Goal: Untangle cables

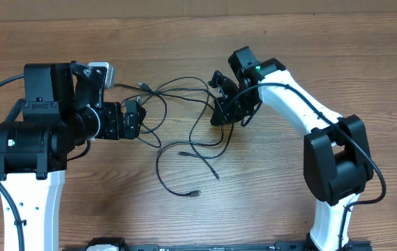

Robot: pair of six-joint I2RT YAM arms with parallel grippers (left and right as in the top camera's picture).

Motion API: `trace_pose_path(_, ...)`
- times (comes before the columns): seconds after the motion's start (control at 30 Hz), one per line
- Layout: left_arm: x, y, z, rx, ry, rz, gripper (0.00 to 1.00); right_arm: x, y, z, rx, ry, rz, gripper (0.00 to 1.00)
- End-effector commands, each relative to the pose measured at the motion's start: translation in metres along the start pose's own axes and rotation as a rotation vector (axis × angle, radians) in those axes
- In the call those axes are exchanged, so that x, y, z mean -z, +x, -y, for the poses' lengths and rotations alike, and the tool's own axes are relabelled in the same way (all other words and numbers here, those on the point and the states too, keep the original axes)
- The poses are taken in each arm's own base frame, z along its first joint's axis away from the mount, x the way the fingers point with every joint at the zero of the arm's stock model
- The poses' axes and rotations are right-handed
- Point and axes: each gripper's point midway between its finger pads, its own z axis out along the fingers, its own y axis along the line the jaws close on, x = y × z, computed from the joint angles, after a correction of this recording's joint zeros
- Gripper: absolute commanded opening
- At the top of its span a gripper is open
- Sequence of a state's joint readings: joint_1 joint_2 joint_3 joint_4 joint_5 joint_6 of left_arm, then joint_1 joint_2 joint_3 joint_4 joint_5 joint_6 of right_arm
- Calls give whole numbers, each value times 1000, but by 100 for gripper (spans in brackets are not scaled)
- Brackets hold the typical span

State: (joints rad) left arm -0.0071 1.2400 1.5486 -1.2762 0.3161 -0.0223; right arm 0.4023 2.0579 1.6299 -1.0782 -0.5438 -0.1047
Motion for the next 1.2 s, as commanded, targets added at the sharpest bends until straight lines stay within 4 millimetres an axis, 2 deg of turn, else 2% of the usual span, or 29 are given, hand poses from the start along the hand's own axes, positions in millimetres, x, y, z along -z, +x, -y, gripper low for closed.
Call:
trace_pose_path(0.0,1,-1,5,-25,20,2,100,82,-39,-46,118,-2,205,4)
trace_pose_path(0.03,1,-1,5,-25,20,2,100,97,-43,-55,138,-1,236,4)
trace_pose_path(0.1,1,-1,5,-25,20,1,100,156,-55,-92,222,5,367,4)
trace_pose_path(0.23,1,-1,5,-25,20,1,99,230,-60,-139,335,11,549,4)
trace_pose_path(0.27,1,-1,5,-25,20,2,100,255,-59,-155,370,12,616,4)
trace_pose_path(0.43,1,-1,5,-25,20,2,99,347,-43,-214,500,5,876,4)
trace_pose_path(0.5,1,-1,5,-25,20,2,100,379,-34,-235,538,-8,975,4)
trace_pose_path(0.57,1,-1,5,-25,20,2,100,405,-27,-245,565,21,1069,4)
trace_pose_path(0.63,1,-1,5,-25,20,2,100,416,-26,-241,537,67,1112,4)
trace_pose_path(0.93,1,-1,5,-25,20,1,100,463,-28,-196,311,364,1290,4)
trace_pose_path(1.17,1,-1,5,-25,20,1,100,521,-19,-159,162,703,1465,3)
